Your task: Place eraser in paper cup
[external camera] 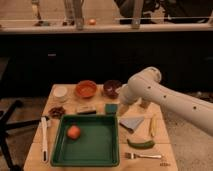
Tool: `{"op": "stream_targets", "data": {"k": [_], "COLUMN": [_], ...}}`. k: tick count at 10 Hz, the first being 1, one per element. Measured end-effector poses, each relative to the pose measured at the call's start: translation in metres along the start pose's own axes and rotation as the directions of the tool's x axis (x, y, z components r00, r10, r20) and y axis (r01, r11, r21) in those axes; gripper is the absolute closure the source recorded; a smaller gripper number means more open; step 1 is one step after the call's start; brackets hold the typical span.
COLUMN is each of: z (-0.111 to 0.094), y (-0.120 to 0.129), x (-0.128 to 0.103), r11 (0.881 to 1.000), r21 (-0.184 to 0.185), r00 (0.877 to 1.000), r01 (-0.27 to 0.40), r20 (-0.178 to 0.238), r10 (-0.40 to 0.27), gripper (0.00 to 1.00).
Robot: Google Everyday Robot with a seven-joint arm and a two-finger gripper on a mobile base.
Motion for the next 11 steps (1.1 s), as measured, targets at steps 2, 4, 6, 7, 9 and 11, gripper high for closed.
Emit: {"op": "stream_targets", "data": {"k": [2, 4, 6, 7, 9, 11], "z": [0.020, 0.035, 0.053, 0.064, 0.079, 0.100], "y": [-0.001, -0.008, -0.018, -0.025, -0.036, -0.045], "x": [-0.022, -0.036, -0.050, -0.058, -0.061, -0.066], "r11": [1.000, 0.999, 0.998, 0.998, 0.997, 0.996], "r21": [-0.008, -0.014, -0.028, -0.039, -0.049, -0.062], "r00": [1.000, 0.999, 0.998, 0.998, 0.998, 0.997], "r01": [0.017, 0.034, 0.050, 0.056, 0.060, 0.070], "r20": [0.026, 0.039, 0.040, 0.040, 0.030, 0.024], "r10": [-0.017, -0.034, -0.048, -0.054, -0.059, -0.069], "gripper": [0.20, 0.20, 0.20, 0.20, 0.20, 0.20]}}
